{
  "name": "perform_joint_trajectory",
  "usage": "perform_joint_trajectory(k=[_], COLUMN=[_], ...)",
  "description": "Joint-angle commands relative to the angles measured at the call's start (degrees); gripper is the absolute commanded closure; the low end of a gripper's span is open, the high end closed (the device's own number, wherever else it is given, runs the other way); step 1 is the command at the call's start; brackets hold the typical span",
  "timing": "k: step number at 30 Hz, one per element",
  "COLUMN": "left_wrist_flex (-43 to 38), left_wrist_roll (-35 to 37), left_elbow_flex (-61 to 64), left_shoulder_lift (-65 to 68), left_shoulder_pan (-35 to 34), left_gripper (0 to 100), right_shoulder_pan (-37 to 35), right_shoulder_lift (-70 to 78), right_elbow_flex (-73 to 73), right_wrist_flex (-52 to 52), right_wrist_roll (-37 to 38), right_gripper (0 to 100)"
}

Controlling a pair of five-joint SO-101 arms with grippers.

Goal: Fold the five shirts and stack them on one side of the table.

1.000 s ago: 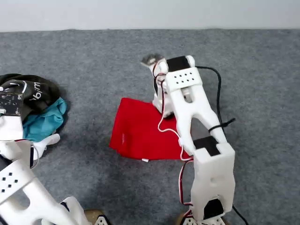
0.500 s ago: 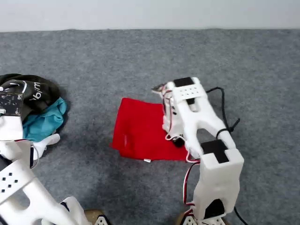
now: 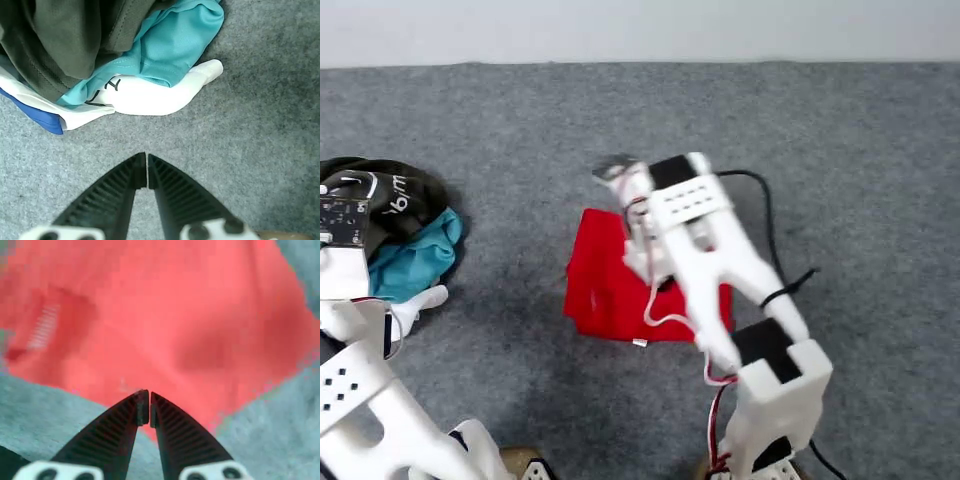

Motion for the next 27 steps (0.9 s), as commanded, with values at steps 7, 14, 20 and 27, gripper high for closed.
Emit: perform_joint_trajectory(k=[7,14,20,27], left_wrist_flex=[-1.05,-1.05,-0.97,-0.97], left_wrist_roll=[0.44,0.44,0.44,0.53], left_elbow_flex=[2.86,2.95,2.95,2.68], left_shoulder_lift=[-1.32,-1.32,-1.32,-1.32], left_shoulder_pan=[-0.09,-0.09,-0.09,-0.09], left_gripper=[98,98,98,98], right_shoulder_pan=[-14.11,-15.6,-12.97,-4.97], right_shoulder_lift=[5.85,10.15,3.03,-5.93], right_elbow_flex=[-4.4,-8.88,-8.79,-8.35], right_wrist_flex=[-5.58,-5.32,3.03,8.4], right_wrist_roll=[-2.64,-2.64,-3.16,-3.25], right_gripper=[98.9,98.9,98.9,98.7])
